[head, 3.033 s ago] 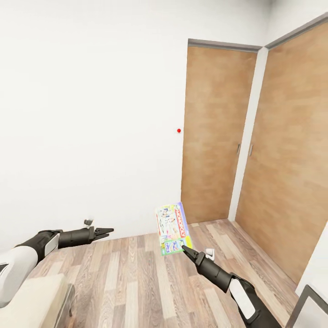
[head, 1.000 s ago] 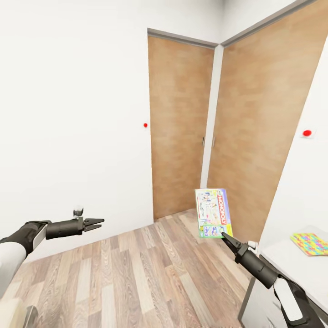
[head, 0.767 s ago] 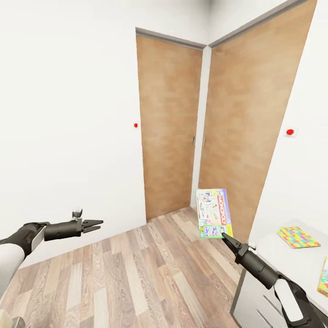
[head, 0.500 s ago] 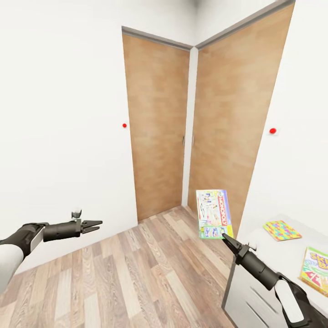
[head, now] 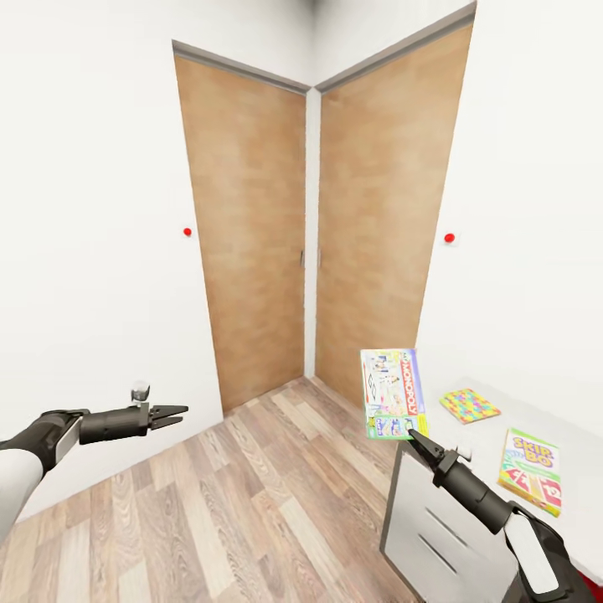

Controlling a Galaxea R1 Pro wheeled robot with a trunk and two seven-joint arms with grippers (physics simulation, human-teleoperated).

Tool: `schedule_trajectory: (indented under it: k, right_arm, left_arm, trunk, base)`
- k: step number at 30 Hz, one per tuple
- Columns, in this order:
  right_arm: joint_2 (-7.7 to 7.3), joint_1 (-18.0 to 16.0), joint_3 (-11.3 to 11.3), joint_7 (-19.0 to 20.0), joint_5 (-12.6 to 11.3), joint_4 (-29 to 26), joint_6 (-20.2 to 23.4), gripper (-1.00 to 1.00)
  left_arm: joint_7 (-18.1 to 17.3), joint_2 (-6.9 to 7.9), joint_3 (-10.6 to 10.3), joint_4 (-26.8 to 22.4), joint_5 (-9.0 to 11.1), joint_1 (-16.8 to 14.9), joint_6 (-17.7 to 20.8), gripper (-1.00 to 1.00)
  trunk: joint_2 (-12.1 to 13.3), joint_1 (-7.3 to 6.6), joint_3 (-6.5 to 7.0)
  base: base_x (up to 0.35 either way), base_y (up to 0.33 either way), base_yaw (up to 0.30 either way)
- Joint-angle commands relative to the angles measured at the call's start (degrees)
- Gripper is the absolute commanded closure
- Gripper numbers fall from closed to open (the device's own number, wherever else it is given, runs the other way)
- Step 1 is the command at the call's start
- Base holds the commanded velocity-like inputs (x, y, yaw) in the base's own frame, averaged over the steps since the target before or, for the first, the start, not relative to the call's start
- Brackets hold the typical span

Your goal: Put all the toys in the child's room - the three board games (two on the bed and one on the table), the two jigsaw puzzles on the table, and the tennis ball on the table - inside the toy box on the table in the child's room.

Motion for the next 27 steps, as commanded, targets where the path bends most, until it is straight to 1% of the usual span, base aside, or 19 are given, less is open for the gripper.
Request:
schedule_trajectory:
  k: [1,27]
  right_arm:
    - [0.01,-0.04,-0.05,0.05,-0.40,0.03,0.43,1.00]
    - [0.01,-0.04,-0.05,0.13,-0.42,0.12,0.41,1.00]
  left_arm:
    - [-0.22,0.01,0.17,-0.02,-0.19,0.00,0.60,-1.00]
    - [-0.06,0.00,0.17,-0.02,-0.19,0.00,0.60,-1.00]
  trunk:
    - [-0.05,0.02,-0.02]
    - [-0.05,0.02,-0.02]
  base:
    - [0.000,0.000,-0.281]
    - [0.000,0.000,-0.281]
